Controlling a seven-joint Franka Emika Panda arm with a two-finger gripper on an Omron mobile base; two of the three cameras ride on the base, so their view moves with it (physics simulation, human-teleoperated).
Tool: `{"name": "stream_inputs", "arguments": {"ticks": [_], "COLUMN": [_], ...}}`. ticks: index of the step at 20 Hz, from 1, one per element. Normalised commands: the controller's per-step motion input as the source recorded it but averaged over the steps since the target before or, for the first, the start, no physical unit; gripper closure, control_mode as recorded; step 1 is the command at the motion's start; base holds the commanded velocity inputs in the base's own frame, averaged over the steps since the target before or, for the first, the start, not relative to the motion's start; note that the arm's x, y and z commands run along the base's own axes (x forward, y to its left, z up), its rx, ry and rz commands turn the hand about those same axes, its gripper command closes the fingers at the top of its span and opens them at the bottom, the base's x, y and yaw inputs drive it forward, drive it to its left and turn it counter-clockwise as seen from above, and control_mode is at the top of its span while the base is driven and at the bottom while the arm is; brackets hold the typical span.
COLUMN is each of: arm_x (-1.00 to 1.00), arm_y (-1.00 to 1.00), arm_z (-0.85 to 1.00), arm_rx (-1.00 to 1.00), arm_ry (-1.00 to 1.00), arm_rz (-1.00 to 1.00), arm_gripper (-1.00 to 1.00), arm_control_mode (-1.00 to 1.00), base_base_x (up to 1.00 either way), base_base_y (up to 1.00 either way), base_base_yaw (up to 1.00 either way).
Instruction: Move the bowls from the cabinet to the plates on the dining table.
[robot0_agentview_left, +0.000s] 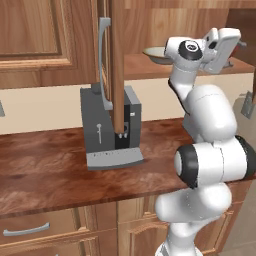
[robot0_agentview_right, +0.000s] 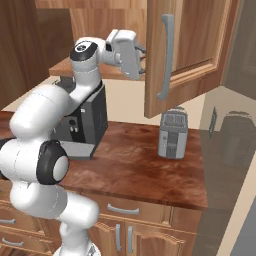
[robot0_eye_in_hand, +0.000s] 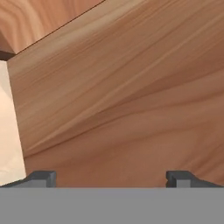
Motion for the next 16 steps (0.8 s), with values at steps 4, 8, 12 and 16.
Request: {"name": "stream_inputs", "arguments": {"ticks": [4, 8, 12, 16], "arm_x": [0.22, -0.12, -0.17, -0.04], "arm_y": [-0.17, -0.34, -0.29, -0.25], "arm_z": [0.0, 0.0, 0.0, 0.0], "arm_rx": [-0.03, 0.0, 0.0, 0.0], "arm_ry": [0.03, 0.02, 0.0, 0.0], "arm_rz": [-0.13, -0.2, -0.21, -0.19], "arm_gripper": [-1.0, -1.0, -1.0, -1.0], "arm_control_mode": [-1.0, -1.0, -1.0, -1.0], "base_base_x": [0.0, 0.0, 0.0, 0.0], "base_base_y": [0.0, 0.0, 0.0, 0.0], "base_base_yaw": [0.0, 0.0, 0.0, 0.0]}}
